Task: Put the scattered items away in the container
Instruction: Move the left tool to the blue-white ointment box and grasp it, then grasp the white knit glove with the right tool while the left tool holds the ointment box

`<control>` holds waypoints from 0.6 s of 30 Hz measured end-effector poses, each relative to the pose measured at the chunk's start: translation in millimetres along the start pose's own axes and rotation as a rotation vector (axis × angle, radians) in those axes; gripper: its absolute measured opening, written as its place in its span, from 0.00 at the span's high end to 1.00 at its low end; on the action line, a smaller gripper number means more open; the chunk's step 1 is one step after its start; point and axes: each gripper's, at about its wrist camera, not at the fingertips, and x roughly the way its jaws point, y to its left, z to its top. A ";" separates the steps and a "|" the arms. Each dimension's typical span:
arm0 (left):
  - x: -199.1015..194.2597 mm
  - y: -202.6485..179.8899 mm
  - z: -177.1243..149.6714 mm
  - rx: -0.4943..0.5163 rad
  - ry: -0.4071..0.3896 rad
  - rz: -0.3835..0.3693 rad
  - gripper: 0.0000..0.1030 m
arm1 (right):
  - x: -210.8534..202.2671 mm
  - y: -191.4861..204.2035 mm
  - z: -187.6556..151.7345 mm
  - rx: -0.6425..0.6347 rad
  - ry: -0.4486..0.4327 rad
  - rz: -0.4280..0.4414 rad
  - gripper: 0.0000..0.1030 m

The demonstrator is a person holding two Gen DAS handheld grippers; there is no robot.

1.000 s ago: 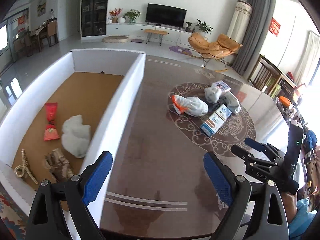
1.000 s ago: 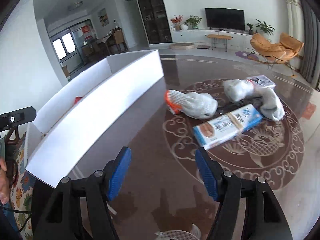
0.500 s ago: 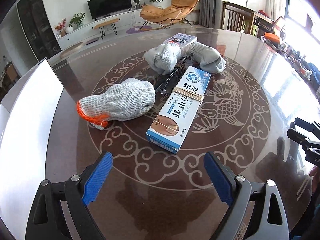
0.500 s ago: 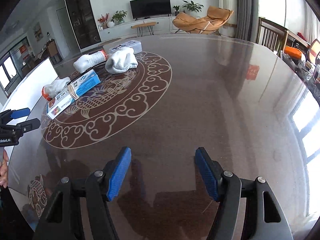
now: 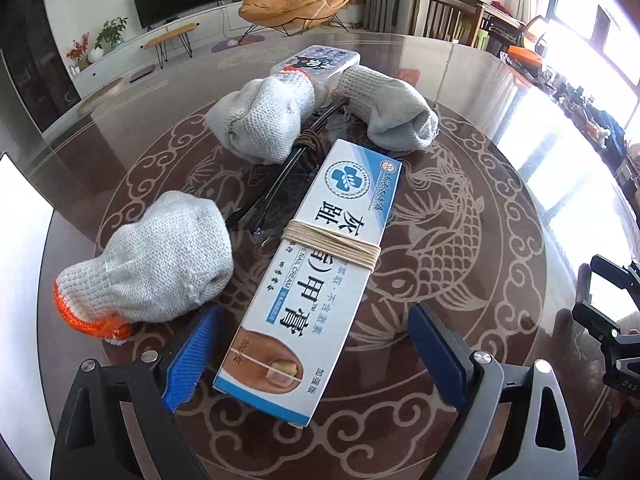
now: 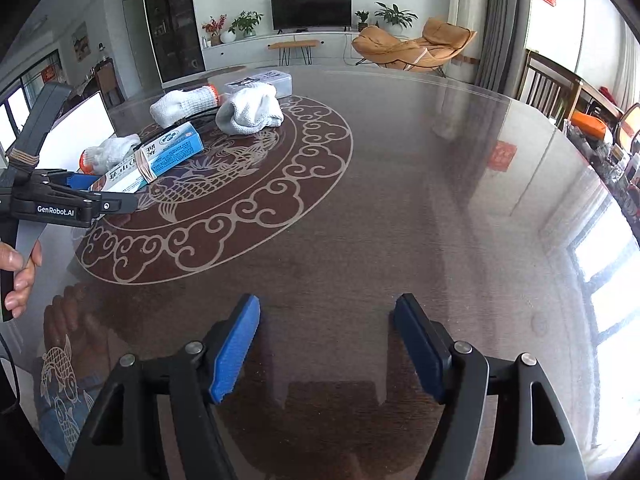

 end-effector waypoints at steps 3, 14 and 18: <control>2.8 -16.2 10.0 0.053 0.001 -0.029 0.09 | 0.7 1.3 -0.6 -0.005 0.002 -0.006 0.30; -18.1 -17.9 -9.6 -0.049 -0.090 0.017 0.60 | 0.3 0.6 -1.1 -0.004 0.001 -0.005 0.29; -36.9 -19.8 -50.1 -0.114 -0.110 0.057 0.60 | 0.3 0.6 -1.2 -0.004 0.001 -0.005 0.29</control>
